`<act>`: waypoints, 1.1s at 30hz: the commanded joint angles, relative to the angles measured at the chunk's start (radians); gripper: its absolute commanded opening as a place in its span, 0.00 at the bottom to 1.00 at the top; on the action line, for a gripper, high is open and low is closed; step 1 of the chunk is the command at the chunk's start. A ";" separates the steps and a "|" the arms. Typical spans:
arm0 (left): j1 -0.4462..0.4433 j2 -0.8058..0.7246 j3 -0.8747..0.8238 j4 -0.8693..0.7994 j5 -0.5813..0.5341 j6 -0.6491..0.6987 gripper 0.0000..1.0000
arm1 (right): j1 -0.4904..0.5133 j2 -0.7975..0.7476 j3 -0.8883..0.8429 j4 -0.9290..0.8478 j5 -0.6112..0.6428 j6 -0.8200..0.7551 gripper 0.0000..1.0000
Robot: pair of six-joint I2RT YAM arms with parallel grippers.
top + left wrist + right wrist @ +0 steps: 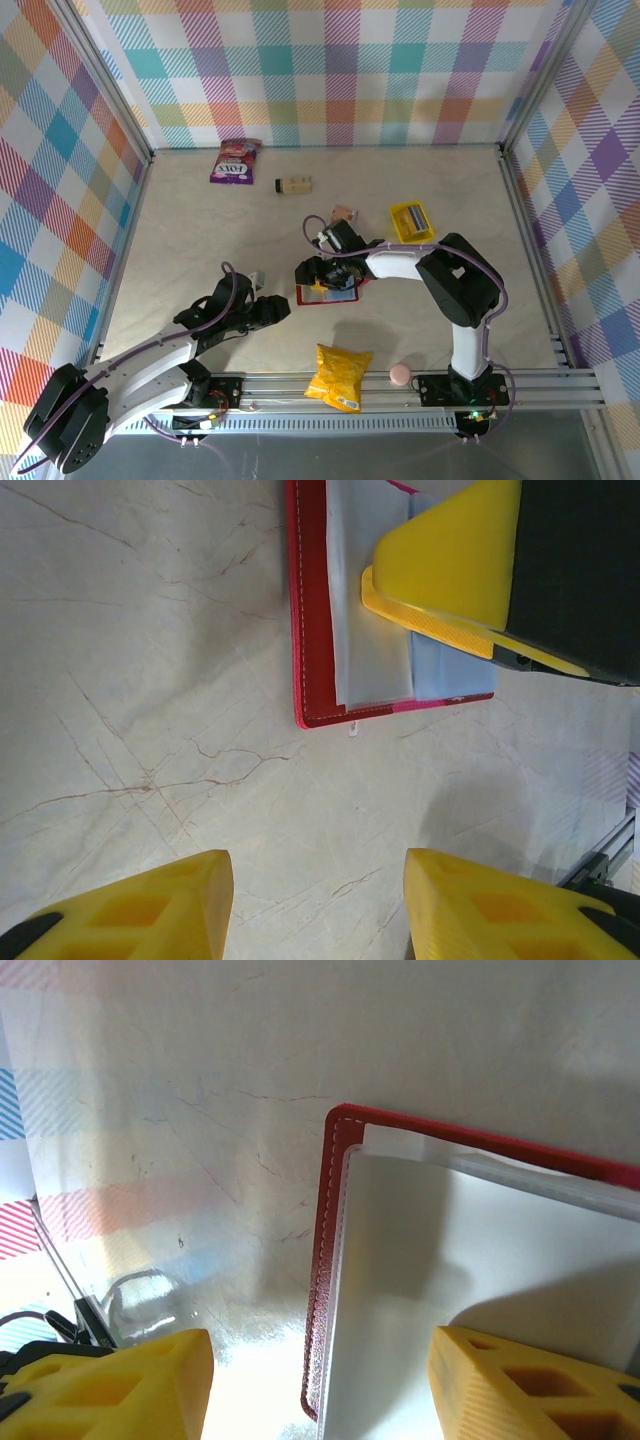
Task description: Put the credit cards into the card holder
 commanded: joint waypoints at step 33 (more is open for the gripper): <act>0.019 0.218 0.135 0.109 0.025 0.097 0.53 | -0.157 -0.362 -0.057 -0.432 0.239 -0.156 0.55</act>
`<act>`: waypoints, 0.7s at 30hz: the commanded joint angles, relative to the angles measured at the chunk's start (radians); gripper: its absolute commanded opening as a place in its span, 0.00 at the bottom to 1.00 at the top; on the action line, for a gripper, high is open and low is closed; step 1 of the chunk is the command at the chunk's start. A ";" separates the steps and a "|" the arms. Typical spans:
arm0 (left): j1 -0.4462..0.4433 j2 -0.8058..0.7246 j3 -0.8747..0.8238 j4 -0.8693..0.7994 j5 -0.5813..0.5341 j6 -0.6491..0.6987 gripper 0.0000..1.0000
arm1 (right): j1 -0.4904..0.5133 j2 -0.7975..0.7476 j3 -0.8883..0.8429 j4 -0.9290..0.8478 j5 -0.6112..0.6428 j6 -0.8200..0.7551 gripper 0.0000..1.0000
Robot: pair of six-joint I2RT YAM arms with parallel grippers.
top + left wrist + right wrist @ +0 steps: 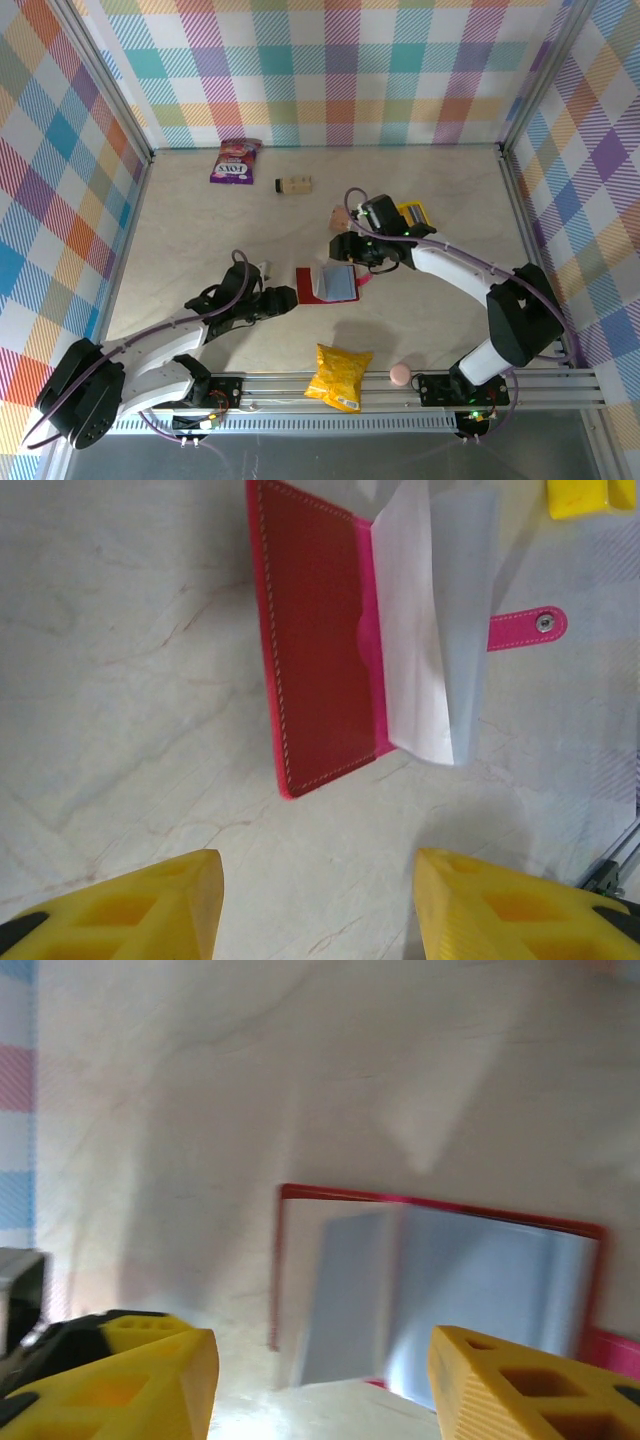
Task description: Put the credit cards into the card holder
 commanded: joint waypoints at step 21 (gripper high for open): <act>0.048 0.270 0.089 0.152 0.094 0.045 0.37 | -0.011 0.207 0.024 -0.092 -0.019 -0.076 0.36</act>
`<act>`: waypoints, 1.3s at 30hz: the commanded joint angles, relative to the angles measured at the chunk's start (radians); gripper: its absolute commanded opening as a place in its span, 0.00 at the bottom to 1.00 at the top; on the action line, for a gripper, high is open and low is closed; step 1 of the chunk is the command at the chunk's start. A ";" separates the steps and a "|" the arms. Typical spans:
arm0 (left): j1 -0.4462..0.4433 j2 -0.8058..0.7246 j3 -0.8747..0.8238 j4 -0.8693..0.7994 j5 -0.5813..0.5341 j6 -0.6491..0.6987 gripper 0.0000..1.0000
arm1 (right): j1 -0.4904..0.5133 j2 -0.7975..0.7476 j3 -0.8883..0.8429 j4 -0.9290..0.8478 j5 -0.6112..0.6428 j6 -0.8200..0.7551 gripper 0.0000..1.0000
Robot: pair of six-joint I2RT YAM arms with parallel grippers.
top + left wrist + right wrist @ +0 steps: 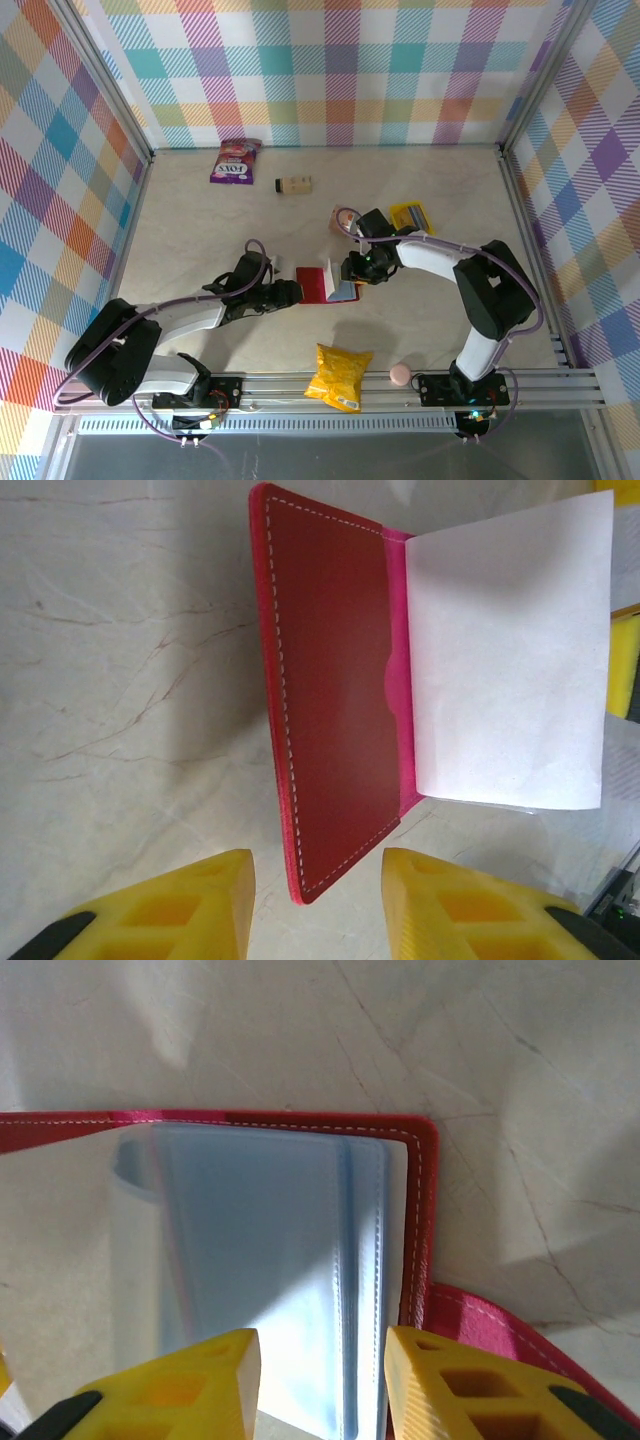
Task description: Put the credit cards into the card holder
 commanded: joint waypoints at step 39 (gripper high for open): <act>0.011 0.138 0.037 0.121 0.058 0.023 0.09 | 0.046 0.103 0.081 0.053 -0.089 0.009 0.42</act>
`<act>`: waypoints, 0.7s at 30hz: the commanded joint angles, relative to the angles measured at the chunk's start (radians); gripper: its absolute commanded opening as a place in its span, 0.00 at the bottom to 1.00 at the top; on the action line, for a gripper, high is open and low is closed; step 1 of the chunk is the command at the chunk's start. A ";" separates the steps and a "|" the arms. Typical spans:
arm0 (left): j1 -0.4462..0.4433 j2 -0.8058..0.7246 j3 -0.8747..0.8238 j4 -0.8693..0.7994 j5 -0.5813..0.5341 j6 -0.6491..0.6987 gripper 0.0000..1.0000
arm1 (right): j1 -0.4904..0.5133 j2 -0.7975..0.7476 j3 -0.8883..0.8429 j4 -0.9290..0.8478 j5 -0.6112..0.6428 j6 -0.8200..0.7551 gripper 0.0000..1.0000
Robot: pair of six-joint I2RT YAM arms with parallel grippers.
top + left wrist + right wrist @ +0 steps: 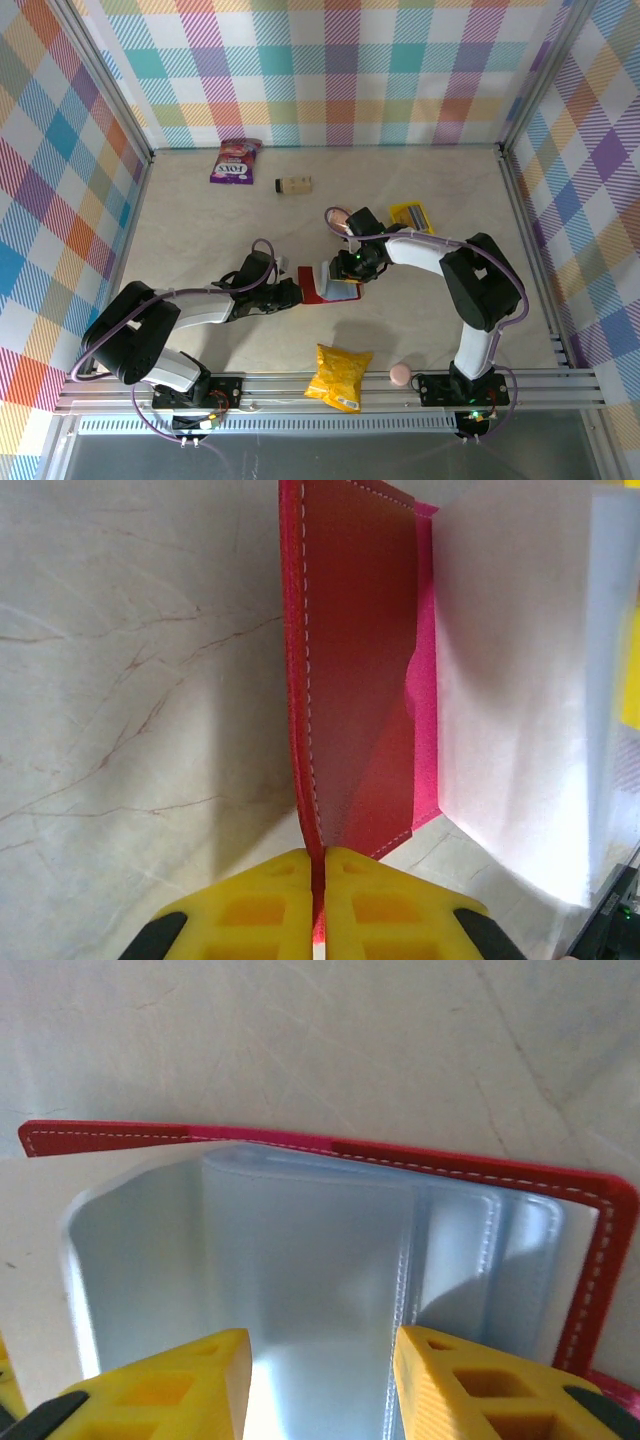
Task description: Put the credit cards into the card holder
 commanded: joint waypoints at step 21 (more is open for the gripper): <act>0.011 0.012 0.021 0.027 0.018 0.024 0.09 | 0.039 0.020 0.027 0.109 -0.116 0.062 0.44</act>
